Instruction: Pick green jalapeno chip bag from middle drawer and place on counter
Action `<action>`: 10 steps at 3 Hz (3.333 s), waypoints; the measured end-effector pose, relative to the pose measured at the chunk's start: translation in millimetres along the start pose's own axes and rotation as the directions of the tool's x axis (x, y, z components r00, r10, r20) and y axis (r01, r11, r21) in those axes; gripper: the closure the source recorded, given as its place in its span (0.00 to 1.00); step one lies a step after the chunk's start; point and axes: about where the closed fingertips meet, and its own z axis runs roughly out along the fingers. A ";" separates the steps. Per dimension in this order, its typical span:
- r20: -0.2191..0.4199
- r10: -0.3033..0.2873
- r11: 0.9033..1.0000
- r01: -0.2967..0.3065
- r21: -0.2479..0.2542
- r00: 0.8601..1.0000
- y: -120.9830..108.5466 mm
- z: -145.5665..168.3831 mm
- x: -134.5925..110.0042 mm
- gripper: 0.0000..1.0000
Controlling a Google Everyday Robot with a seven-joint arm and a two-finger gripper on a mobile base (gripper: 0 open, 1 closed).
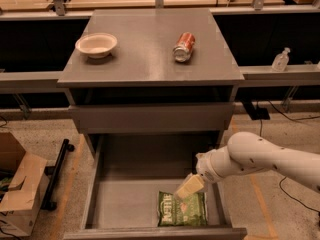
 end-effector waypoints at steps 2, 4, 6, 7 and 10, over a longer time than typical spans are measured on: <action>-0.078 0.025 0.999 -0.022 0.034 0.997 -7.3 47.0 32.4 0.00; -0.160 0.102 0.989 -0.082 0.125 0.982 -31.5 115.1 87.2 0.00; -0.212 0.206 0.974 -0.180 0.136 0.955 -25.5 165.1 131.1 0.18; -0.207 0.220 0.971 -0.195 0.137 0.953 -20.4 169.9 133.0 0.41; -0.207 0.220 0.971 -0.194 0.137 0.953 -18.4 158.3 124.5 1.00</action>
Offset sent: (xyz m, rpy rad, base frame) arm 0.0128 -0.0054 -0.1119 -0.1753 -0.0053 -0.1079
